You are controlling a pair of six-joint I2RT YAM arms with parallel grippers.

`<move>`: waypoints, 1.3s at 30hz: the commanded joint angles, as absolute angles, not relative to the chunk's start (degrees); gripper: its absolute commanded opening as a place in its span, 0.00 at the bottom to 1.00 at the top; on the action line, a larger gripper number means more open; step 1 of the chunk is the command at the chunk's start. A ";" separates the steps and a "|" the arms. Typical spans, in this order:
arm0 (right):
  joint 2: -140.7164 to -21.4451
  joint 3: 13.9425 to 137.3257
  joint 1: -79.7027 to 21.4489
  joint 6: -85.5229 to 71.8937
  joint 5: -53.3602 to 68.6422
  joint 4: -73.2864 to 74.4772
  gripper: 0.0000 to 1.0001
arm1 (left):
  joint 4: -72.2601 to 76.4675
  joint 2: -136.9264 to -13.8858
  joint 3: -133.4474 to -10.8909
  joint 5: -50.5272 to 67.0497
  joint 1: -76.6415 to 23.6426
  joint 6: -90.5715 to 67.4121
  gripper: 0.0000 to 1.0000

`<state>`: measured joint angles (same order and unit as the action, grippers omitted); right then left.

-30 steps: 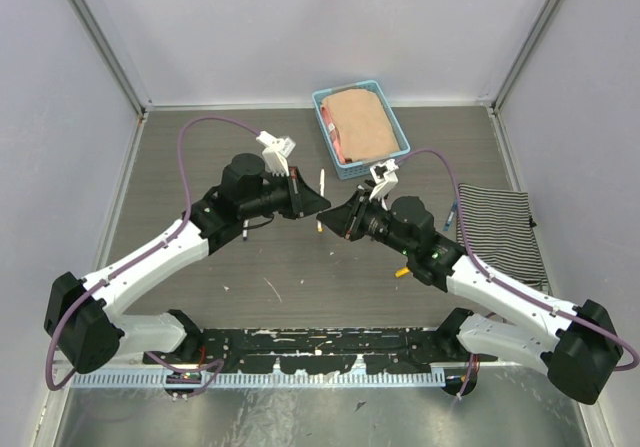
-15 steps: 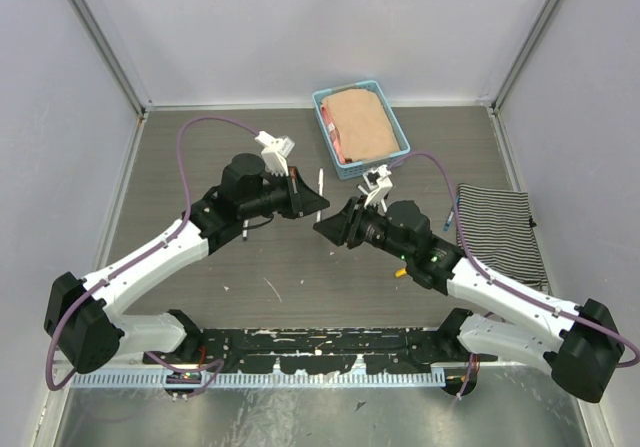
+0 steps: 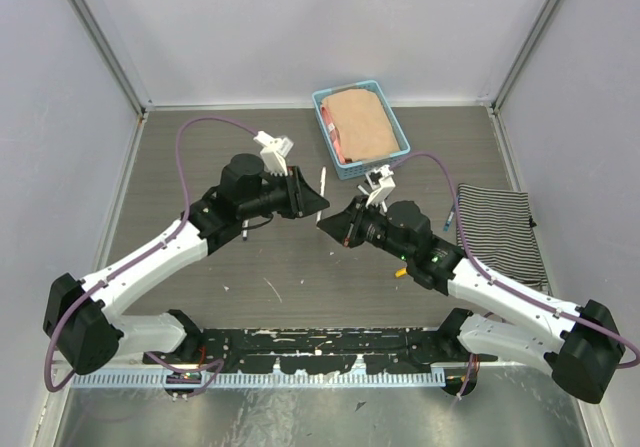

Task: Insert the pens into the pen caps
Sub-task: Adjust the pen.

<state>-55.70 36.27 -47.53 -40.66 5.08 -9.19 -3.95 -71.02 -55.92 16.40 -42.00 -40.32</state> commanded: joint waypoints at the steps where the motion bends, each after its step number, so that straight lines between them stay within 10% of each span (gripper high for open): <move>1: -54.60 38.92 -47.79 -40.69 2.60 -12.80 0.01 | -2.57 -69.26 -54.50 16.49 -42.25 -40.51 0.30; 10: -55.20 39.19 -47.79 -41.20 3.07 -13.46 0.01 | -2.19 -69.82 -53.94 16.90 -42.35 -40.83 0.25; 18: -54.83 39.33 -47.80 -40.90 2.61 -12.39 0.02 | -1.77 -69.55 -53.68 16.78 -42.45 -40.95 0.00; 23: -53.24 38.51 -47.76 -40.76 0.81 -10.20 0.35 | -2.54 -68.93 -53.98 15.75 -42.39 -40.36 0.00; 27: -54.28 38.71 -47.81 -41.40 2.12 -10.92 0.44 | -2.29 -69.07 -54.38 15.68 -42.41 -40.43 0.00; 35: -58.84 39.01 -47.91 -42.82 5.00 -15.14 0.44 | -2.22 -69.02 -54.59 15.78 -42.41 -40.60 0.00; 39: -59.74 39.43 -47.90 -42.91 5.50 -15.82 0.27 | -2.20 -68.91 -54.41 15.67 -42.45 -40.70 0.00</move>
